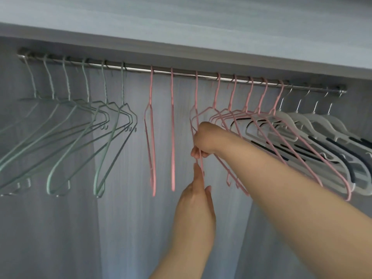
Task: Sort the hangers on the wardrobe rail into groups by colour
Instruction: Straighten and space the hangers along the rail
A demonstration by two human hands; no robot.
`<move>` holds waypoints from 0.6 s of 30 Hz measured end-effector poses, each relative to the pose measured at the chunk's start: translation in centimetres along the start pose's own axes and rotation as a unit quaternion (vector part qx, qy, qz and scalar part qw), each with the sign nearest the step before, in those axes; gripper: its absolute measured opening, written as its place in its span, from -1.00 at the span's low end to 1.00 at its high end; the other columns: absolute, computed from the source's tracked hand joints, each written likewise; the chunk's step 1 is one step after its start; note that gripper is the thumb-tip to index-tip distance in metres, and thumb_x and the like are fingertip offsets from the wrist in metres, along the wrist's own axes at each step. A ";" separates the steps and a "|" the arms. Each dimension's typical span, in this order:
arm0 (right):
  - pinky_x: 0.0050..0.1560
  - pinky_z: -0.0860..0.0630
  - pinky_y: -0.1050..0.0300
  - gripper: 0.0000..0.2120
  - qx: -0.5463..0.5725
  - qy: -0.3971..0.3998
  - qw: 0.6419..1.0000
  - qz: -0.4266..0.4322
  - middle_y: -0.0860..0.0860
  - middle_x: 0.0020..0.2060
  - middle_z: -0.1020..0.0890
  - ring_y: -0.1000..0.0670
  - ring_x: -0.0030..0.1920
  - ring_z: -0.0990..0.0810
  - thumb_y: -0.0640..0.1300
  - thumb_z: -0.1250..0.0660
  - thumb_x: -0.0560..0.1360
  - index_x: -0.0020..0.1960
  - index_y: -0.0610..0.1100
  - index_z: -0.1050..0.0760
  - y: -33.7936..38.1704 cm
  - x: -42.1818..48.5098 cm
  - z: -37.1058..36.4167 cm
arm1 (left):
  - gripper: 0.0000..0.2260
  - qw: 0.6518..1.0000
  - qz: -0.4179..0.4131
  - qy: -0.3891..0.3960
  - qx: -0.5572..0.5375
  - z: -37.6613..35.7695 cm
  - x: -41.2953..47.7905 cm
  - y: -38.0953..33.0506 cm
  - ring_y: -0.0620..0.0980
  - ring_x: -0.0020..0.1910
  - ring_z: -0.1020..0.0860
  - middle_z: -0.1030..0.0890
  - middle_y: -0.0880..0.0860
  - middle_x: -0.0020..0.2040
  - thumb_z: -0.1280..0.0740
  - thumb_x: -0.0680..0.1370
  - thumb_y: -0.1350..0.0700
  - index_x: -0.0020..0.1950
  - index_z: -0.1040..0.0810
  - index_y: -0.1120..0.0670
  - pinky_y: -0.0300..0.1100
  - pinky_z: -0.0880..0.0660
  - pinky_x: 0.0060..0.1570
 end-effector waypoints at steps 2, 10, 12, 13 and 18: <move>-0.34 -0.41 0.23 -0.70 0.014 -0.009 1.000 0.003 -0.17 -0.23 -0.59 0.01 -0.43 -0.42 -0.36 0.00 0.58 -0.23 -0.38 -0.41 -0.3 -0.7 0.4 | -0.51 1.000 -0.016 -0.002 -0.001 0.0 -0.2 -0.3 -0.03 0.27 -0.43 -0.43 0.02 0.34 -0.05 0.59 0.13 0.48 0.05 -0.03 -0.22 -0.36 0.18; -0.58 -0.38 0.38 -0.74 0.007 -0.012 1.000 -0.005 -0.06 -0.42 -0.50 0.10 -0.63 -0.44 -0.33 -0.01 0.60 -0.21 -0.30 -0.36 -0.6 -2.1 1.3 | -0.52 0.999 -0.041 0.009 0.008 -0.3 -0.7 -1.3 -0.03 0.30 -0.40 -0.43 0.02 0.35 -0.02 0.60 0.10 0.48 0.09 -0.01 -0.20 -0.36 0.21; -0.46 -0.41 0.33 -0.82 0.019 -0.007 1.000 -0.011 -0.06 -0.40 -0.51 0.08 -0.56 -0.44 -0.34 -0.02 0.59 0.02 -0.35 -0.38 -0.3 -2.2 1.1 | -0.49 0.999 -0.036 0.009 0.013 -0.2 -0.7 -1.1 -0.06 0.32 -0.38 -0.41 0.00 0.36 -0.06 0.59 0.17 0.48 0.10 -0.02 -0.22 -0.34 0.22; -0.37 -0.41 0.30 -0.79 0.022 -0.006 1.000 -0.014 -0.06 -0.39 -0.51 0.06 -0.49 -0.42 -0.34 -0.02 0.59 0.12 -0.39 -0.37 -0.1 -2.2 1.0 | -0.48 0.999 -0.033 0.007 0.015 -0.1 -0.6 -1.0 -0.07 0.32 -0.37 -0.42 0.00 0.35 -0.06 0.59 0.20 0.48 0.10 -0.02 -0.25 -0.34 0.21; -0.64 -0.36 0.39 -0.79 0.041 -0.006 0.999 -0.015 -0.09 -0.40 -0.49 0.06 -0.57 -0.46 -0.32 -0.01 0.61 0.15 -0.36 -0.35 0.4 -2.3 0.7 | -0.49 0.999 -0.021 0.011 0.026 0.4 -0.9 -0.5 0.00 0.26 -0.45 -0.47 0.07 0.30 -0.12 0.58 0.20 0.48 0.00 0.06 -0.20 -0.40 0.17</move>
Point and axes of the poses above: each hand's wrist, its own x-axis towards the middle knuckle, its own z-axis out of the back of the hand, y = z × x, the point moved 8 cm from there along x, towards the middle knuckle
